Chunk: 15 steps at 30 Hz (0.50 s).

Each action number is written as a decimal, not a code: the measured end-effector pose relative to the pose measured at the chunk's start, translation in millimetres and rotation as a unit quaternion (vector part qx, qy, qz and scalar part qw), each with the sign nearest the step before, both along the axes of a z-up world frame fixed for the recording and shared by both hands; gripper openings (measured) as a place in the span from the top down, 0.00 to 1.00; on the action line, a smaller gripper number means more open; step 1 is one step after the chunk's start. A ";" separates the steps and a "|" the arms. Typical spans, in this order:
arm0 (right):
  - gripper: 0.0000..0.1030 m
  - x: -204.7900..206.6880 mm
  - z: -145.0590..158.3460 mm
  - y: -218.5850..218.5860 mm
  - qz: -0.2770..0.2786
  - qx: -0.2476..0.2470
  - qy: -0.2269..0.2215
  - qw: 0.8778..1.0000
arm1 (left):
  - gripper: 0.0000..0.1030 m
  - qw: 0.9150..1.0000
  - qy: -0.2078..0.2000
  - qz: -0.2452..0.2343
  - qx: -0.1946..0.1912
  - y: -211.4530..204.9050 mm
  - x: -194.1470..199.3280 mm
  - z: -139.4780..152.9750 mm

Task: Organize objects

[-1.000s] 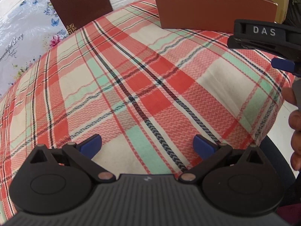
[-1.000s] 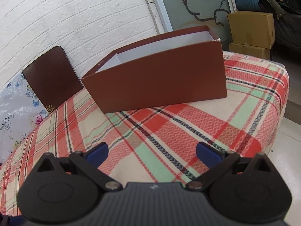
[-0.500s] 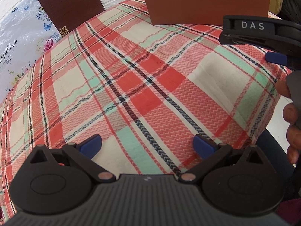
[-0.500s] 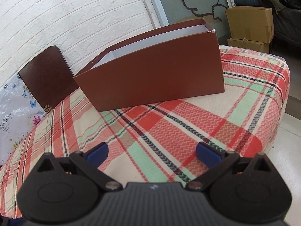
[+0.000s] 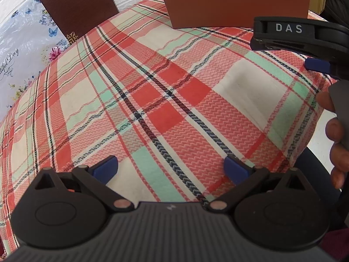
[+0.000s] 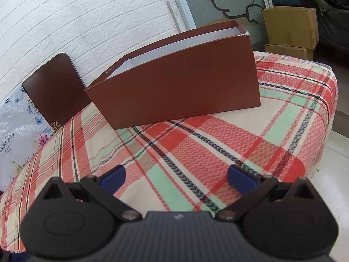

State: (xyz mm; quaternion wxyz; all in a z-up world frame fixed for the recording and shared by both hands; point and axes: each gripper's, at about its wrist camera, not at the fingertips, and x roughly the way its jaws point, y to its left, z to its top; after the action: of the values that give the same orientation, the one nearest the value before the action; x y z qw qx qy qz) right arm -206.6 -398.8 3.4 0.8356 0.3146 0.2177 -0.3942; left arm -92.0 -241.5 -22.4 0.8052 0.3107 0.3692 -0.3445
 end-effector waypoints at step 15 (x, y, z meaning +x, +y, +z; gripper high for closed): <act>0.00 0.6 0.5 1.0 0.002 0.000 0.002 1.000 | 0.00 1.000 0.002 -0.001 0.000 -0.4 0.4 -0.7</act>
State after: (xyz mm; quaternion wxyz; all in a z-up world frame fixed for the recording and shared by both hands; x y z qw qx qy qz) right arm -206.0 -397.8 3.9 0.8361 0.3132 0.2194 -0.3933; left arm -91.6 -241.9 -23.1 0.8041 0.3103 0.3708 -0.3459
